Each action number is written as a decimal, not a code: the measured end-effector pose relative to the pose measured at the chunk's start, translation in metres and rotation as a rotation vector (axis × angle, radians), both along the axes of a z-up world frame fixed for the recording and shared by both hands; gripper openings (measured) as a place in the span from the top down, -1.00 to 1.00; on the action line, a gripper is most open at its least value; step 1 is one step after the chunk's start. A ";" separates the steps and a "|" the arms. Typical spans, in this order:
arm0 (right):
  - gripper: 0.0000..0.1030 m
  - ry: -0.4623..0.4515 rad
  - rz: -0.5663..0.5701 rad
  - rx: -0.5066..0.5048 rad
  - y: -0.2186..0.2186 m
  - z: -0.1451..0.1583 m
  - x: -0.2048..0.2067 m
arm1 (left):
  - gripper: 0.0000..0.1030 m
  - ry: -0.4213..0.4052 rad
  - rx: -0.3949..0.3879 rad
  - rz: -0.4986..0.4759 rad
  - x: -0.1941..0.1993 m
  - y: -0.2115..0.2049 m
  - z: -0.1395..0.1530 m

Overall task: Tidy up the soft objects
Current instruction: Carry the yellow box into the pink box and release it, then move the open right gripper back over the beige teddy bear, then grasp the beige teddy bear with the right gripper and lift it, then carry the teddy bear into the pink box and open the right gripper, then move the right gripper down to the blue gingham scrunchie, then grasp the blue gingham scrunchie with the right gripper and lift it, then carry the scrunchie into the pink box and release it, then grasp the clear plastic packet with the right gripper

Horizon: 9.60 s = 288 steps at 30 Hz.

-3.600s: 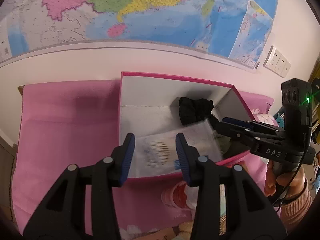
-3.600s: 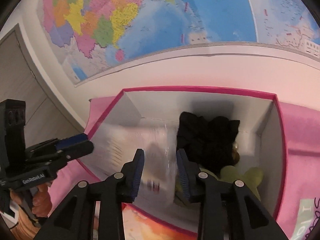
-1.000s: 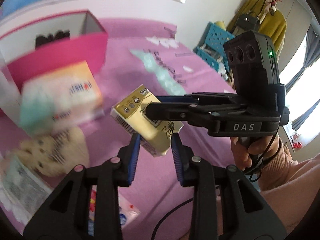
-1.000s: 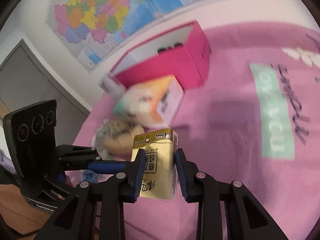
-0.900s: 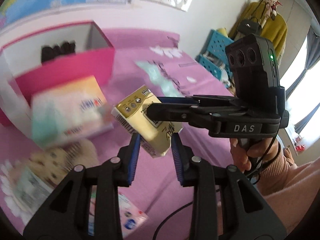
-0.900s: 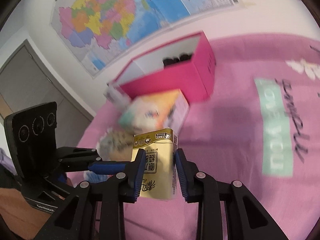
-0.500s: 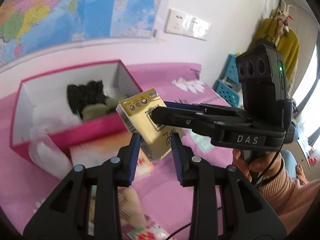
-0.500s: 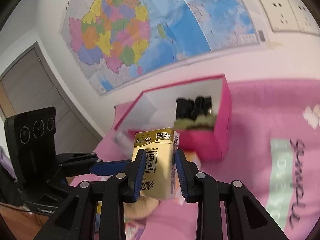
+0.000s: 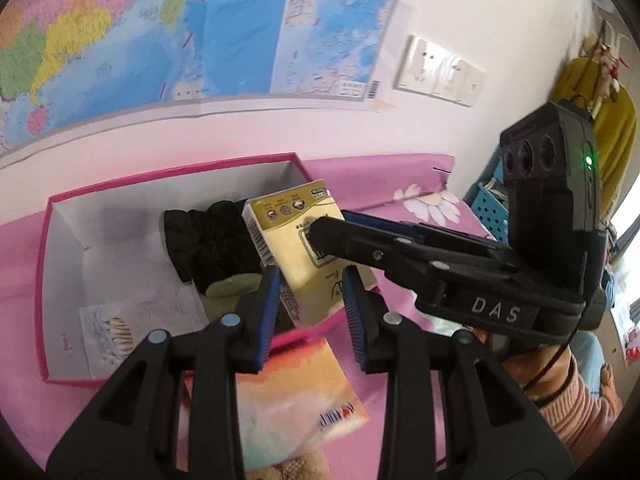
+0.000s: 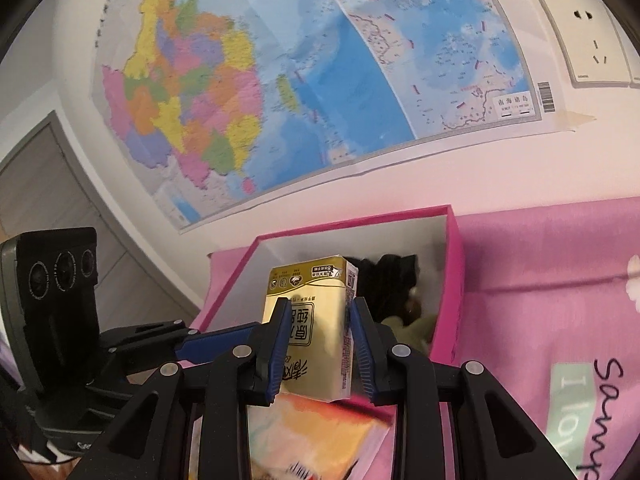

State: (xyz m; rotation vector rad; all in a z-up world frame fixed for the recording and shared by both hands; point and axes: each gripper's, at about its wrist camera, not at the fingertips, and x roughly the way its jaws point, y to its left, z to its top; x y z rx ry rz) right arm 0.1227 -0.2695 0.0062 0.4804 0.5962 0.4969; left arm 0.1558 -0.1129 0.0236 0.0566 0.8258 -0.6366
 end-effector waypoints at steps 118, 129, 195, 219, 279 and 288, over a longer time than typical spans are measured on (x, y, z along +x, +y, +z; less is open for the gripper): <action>0.69 -0.222 0.204 -0.089 0.068 0.051 -0.052 | 0.10 -0.154 -0.057 0.065 -0.054 0.102 0.040; 0.69 -0.129 0.219 -0.085 0.093 0.032 0.030 | 0.10 -0.080 -0.014 0.176 0.013 0.122 0.015; 0.72 0.073 0.718 -0.373 0.192 -0.085 -0.144 | 0.10 0.097 -0.029 0.190 -0.183 0.183 -0.081; 0.81 -0.005 0.492 -0.115 0.129 -0.036 -0.115 | 0.32 0.065 -0.104 0.010 -0.161 0.133 -0.063; 0.17 -0.057 0.095 -0.119 0.031 0.008 -0.009 | 0.33 -0.080 -0.058 0.175 -0.076 0.127 -0.002; 0.16 -0.042 0.352 -0.109 0.082 -0.010 -0.066 | 0.31 0.018 -0.006 0.232 -0.120 0.169 -0.051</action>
